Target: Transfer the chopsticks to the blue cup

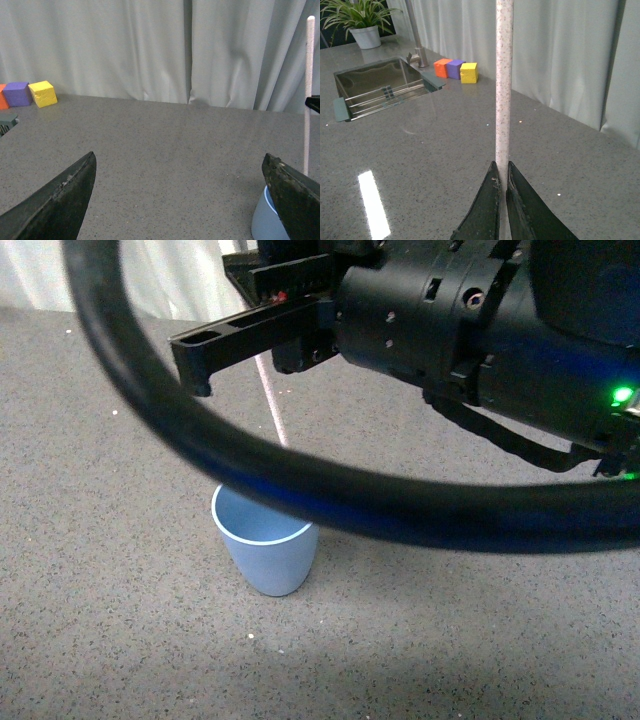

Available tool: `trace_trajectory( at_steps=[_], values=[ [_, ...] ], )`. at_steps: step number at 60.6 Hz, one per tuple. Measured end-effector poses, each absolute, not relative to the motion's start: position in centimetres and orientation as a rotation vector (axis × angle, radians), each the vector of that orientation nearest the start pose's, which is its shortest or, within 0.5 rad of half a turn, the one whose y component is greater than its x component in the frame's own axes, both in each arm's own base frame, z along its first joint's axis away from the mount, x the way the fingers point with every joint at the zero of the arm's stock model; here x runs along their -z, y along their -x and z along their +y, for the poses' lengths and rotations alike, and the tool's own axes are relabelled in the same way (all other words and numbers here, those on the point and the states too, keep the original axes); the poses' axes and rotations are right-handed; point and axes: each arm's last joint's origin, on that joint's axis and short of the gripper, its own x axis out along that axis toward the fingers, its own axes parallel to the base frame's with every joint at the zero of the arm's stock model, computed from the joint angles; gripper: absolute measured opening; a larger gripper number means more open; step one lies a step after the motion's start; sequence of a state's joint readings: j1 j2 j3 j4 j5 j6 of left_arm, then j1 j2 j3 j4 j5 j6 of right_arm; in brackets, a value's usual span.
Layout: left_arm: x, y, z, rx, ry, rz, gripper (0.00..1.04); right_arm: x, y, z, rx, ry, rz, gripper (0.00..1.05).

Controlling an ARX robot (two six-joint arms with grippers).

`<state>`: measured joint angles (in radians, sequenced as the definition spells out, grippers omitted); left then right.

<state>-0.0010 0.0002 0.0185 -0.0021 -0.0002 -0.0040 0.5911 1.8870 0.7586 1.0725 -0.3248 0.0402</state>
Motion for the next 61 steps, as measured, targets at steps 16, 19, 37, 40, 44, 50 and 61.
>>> trace_trajectory(
  at_steps=[16,19,37,40,44,50,61],
  values=[
    [-17.0,-9.7,0.0,0.001,0.004,-0.016,0.98,-13.5,-29.5,21.5,-0.926,-0.046,0.131,0.01],
    [-17.0,-9.7,0.0,0.001,0.004,-0.016,0.98,-12.7,-29.5,21.5,-0.925,-0.045,0.148,0.01],
    [-17.0,-9.7,0.0,0.001,0.004,-0.016,0.98,-9.9,-28.5,21.0,-0.92,-0.032,0.215,0.01],
    [-17.0,-9.7,0.0,0.001,0.004,-0.016,0.98,-9.8,-28.4,21.0,-0.92,-0.032,0.216,0.01],
    [-17.0,-9.7,0.0,0.001,0.004,-0.016,0.98,-9.6,-28.3,20.9,-0.924,-0.032,0.224,0.06],
    [-17.0,-9.7,0.0,0.001,0.004,-0.016,0.98,-9.4,-27.9,20.7,-0.924,-0.033,0.237,0.22],
    [-17.0,-9.7,0.0,0.001,0.004,-0.016,0.98,-10.1,-27.4,20.3,-0.923,-0.041,0.215,0.52]
  ],
)
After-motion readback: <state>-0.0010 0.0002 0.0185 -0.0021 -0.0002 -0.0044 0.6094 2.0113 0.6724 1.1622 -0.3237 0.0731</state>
